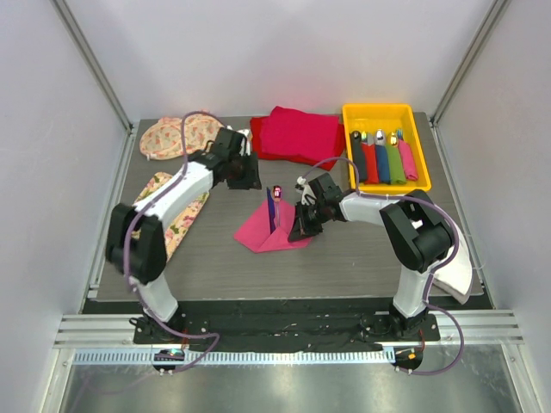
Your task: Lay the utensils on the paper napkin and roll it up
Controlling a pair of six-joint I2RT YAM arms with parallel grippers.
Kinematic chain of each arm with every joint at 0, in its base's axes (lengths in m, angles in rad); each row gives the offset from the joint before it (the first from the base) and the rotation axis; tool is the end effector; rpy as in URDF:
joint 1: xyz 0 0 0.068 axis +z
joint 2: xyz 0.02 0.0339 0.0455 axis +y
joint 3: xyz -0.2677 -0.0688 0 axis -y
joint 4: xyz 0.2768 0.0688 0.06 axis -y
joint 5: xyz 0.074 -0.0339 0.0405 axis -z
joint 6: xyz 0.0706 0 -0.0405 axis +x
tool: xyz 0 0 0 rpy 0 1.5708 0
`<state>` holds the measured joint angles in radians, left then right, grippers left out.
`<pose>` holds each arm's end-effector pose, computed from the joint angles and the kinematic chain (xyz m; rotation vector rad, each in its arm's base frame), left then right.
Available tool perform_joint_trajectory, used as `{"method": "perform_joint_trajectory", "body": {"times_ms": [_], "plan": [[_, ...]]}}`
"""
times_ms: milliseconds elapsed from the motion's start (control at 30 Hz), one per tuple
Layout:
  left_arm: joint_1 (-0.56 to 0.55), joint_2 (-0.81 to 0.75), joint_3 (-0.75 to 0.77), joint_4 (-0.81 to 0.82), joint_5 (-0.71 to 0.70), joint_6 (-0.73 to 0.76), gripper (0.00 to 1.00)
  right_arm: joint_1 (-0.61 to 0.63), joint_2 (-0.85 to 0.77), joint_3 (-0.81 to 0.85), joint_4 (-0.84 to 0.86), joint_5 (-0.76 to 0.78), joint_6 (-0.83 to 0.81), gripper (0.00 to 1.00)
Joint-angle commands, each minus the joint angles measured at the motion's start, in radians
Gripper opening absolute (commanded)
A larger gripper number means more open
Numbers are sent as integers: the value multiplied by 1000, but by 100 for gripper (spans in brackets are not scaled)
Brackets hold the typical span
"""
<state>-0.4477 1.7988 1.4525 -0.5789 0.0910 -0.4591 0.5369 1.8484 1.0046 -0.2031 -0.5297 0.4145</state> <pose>0.4011 -0.1997 0.2215 0.0244 2.5585 -0.4796 0.3166 0.2300 0.0872 -0.3672 2.7281 0.9991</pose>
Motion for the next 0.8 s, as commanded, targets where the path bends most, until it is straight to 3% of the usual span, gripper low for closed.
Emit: {"method": "perform_joint_trajectory", "body": {"times_ms": [0,100,200,767], "plan": [[-16,-154,-166,76,428,109,44,8,18,25,2,48,-20,1],[-25,-153,-256,120,562,74,33,6,18,28,-1,50,-20,1],[-48,-138,-306,155,590,62,23,6,11,28,-9,50,-26,1],[-89,-3,-330,174,448,56,13,8,-18,20,-33,45,-46,1]]}}
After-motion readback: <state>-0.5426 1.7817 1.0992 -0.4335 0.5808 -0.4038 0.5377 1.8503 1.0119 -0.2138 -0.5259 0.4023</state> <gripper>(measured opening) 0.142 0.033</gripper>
